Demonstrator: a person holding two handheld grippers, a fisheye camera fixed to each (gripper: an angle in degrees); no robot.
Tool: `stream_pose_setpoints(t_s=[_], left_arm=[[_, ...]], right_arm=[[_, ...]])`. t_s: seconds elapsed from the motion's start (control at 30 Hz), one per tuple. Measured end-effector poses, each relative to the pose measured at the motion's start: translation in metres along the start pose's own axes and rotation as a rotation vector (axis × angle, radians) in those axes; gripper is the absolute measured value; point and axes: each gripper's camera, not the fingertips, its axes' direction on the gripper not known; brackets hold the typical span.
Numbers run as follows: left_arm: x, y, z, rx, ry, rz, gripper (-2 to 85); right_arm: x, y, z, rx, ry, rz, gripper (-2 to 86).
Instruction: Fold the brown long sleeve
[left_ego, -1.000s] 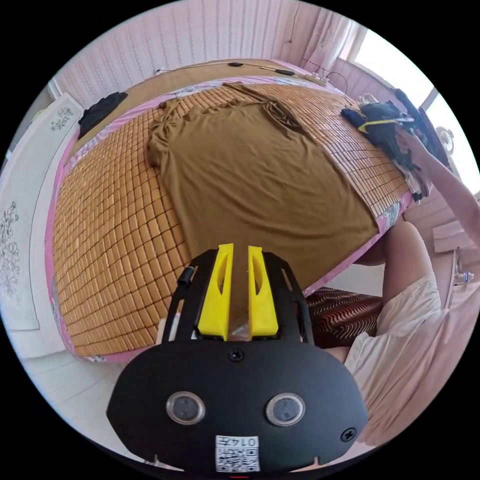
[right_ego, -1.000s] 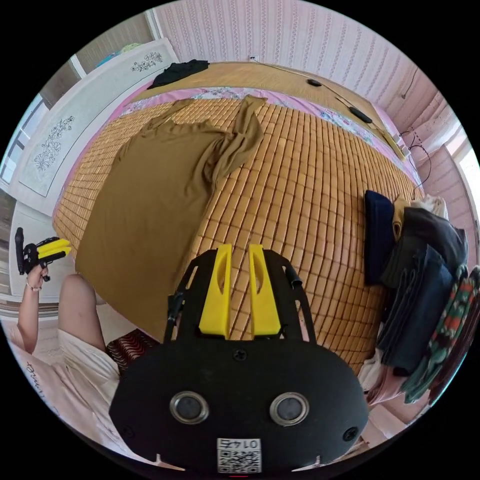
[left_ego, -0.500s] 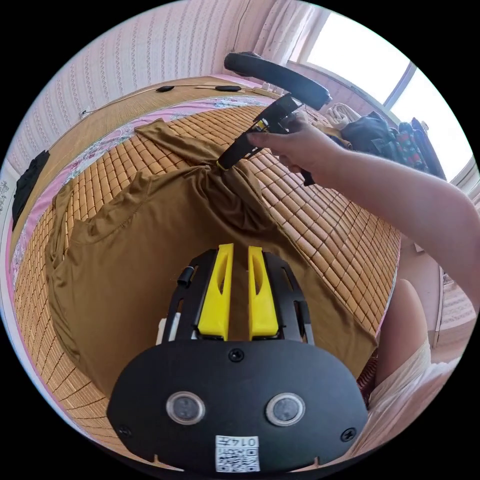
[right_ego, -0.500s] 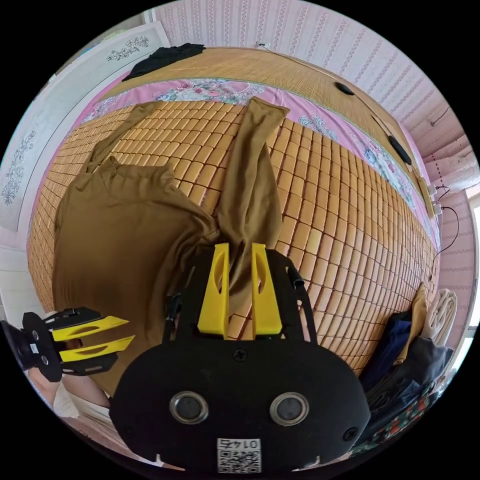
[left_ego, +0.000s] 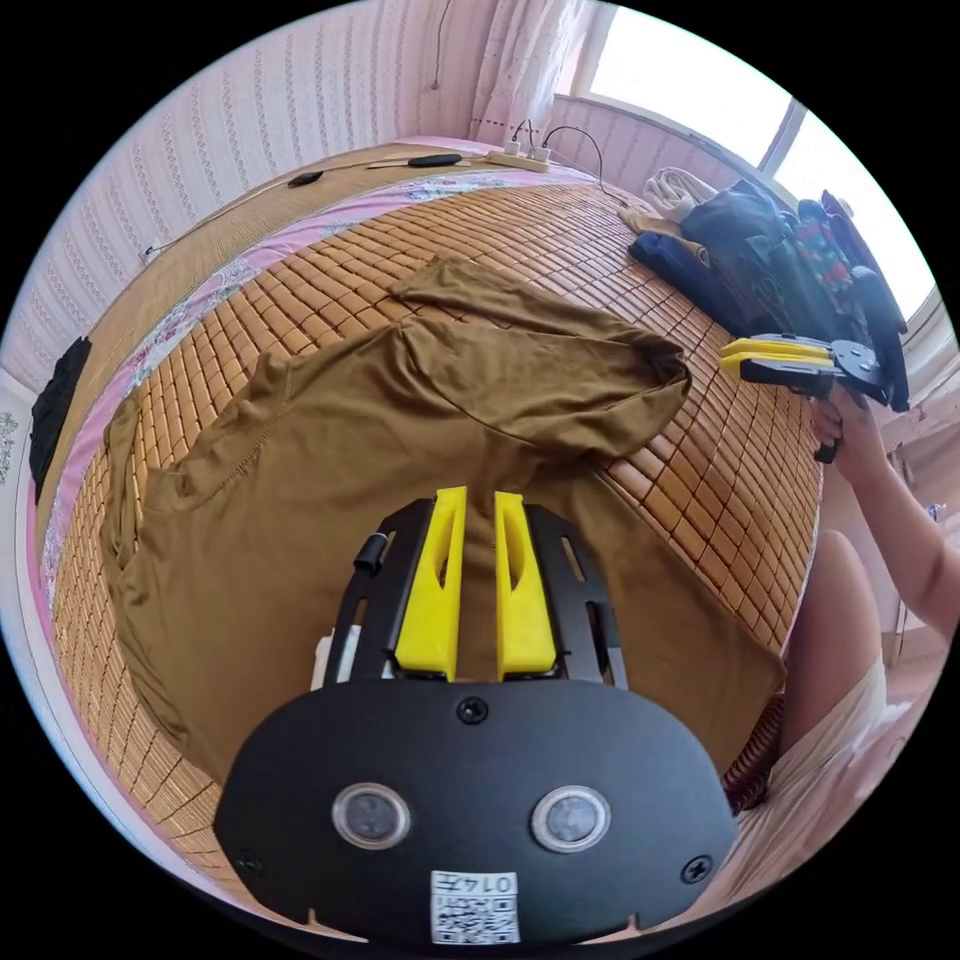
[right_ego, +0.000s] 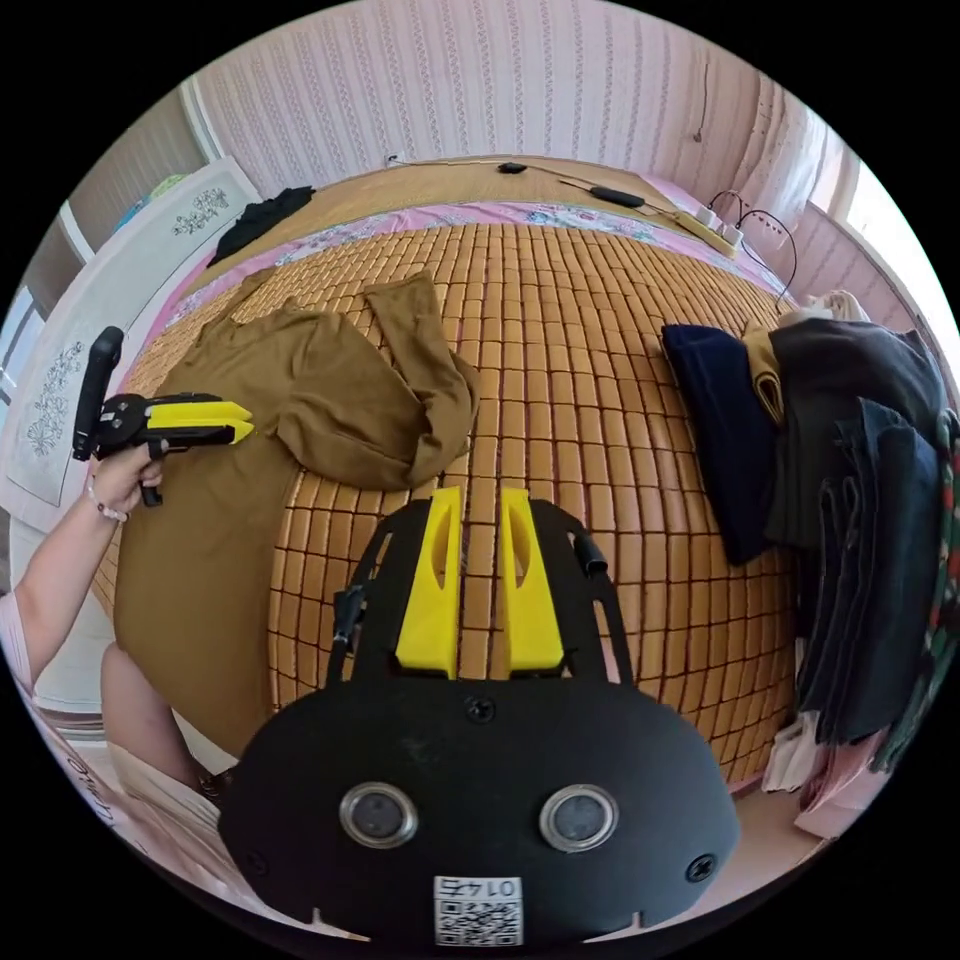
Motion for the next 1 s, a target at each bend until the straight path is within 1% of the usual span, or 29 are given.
stream_pose_setpoints(t_s=[0.1, 0.2, 0.23, 0.3, 0.33, 0.37, 0.4, 0.43, 0.5, 0.53, 0.57, 0.6, 0.67, 0.7, 0.8, 0.87, 1.0], left_arm=[[0.004, -0.021, -0.001, 0.014, 0.003, 0.000, 5.1], [0.012, -0.044, 0.009, 0.012, 0.031, -0.002, 5.1], [0.017, -0.052, 0.016, 0.009, 0.027, 0.004, 5.1], [0.023, -0.061, 0.027, -0.011, 0.025, 0.006, 5.1], [0.028, -0.066, 0.036, -0.026, 0.029, 0.010, 5.2], [0.032, -0.069, 0.044, -0.047, 0.028, 0.017, 5.1], [0.034, -0.070, 0.048, -0.057, 0.025, 0.023, 5.1], [0.038, -0.071, 0.053, -0.057, 0.014, 0.031, 4.9], [0.042, -0.071, 0.055, -0.030, 0.003, 0.034, 4.9], [0.043, -0.072, 0.056, -0.020, 0.005, 0.028, 4.9], [0.044, -0.073, 0.058, -0.012, 0.010, 0.024, 4.9], [0.044, -0.074, 0.058, -0.011, 0.012, 0.022, 4.9], [0.047, -0.078, 0.059, -0.018, 0.009, 0.017, 5.1], [0.048, -0.080, 0.059, -0.022, 0.004, 0.019, 5.2], [0.060, -0.086, 0.052, -0.021, -0.044, 0.038, 5.6], [0.073, -0.093, 0.045, -0.024, -0.063, 0.060, 5.6], [0.102, -0.109, 0.041, -0.031, -0.070, 0.127, 5.4]], right_arm=[[-0.021, -0.043, 0.000, 0.053, -0.051, -0.115, 7.9], [-0.042, -0.088, 0.032, 0.000, -0.010, -0.179, 8.7], [-0.043, -0.094, 0.040, -0.018, 0.011, -0.172, 9.0], [-0.029, -0.109, 0.069, -0.119, 0.052, -0.090, 9.3], [-0.023, -0.109, 0.071, -0.132, 0.031, -0.071, 8.6], [-0.013, -0.104, 0.062, -0.083, -0.025, -0.047, 7.3], [-0.001, -0.096, 0.052, -0.062, -0.062, -0.022, 3.6], [0.006, -0.089, 0.044, -0.036, -0.077, -0.009, 1.8], [0.035, -0.043, -0.011, 0.124, -0.115, 0.069, 0.8], [0.042, -0.027, -0.028, 0.171, -0.119, 0.093, 0.7], [0.056, 0.011, -0.064, 0.259, -0.123, 0.149, 0.7], [0.069, 0.052, -0.093, 0.308, -0.111, 0.209, 0.9], [0.085, 0.110, -0.121, 0.308, -0.052, 0.304, 1.4], [0.096, 0.142, -0.130, 0.268, -0.002, 0.351, 1.9], [0.121, 0.187, -0.138, 0.161, 0.074, 0.416, 3.6], [0.136, 0.193, -0.144, 0.164, 0.083, 0.429, 4.8], [0.175, 0.181, -0.132, 0.199, 0.020, 0.482, 6.8]])
